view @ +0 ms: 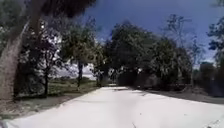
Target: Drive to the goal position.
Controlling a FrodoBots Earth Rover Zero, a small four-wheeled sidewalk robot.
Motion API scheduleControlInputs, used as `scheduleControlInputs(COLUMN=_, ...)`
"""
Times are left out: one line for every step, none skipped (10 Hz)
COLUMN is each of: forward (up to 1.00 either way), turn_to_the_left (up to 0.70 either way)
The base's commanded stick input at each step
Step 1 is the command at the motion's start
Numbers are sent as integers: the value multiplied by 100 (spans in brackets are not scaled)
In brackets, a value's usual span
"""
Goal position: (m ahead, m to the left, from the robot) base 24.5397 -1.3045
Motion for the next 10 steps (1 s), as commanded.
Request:
scheduleControlInputs(forward=85, turn_to_the_left=0)
scheduleControlInputs(forward=85, turn_to_the_left=0)
scheduleControlInputs(forward=85, turn_to_the_left=0)
scheduleControlInputs(forward=85, turn_to_the_left=0)
scheduleControlInputs(forward=85, turn_to_the_left=0)
scheduleControlInputs(forward=85, turn_to_the_left=0)
scheduleControlInputs(forward=85, turn_to_the_left=0)
scheduleControlInputs(forward=85, turn_to_the_left=0)
scheduleControlInputs(forward=85, turn_to_the_left=0)
scheduleControlInputs(forward=85, turn_to_the_left=0)
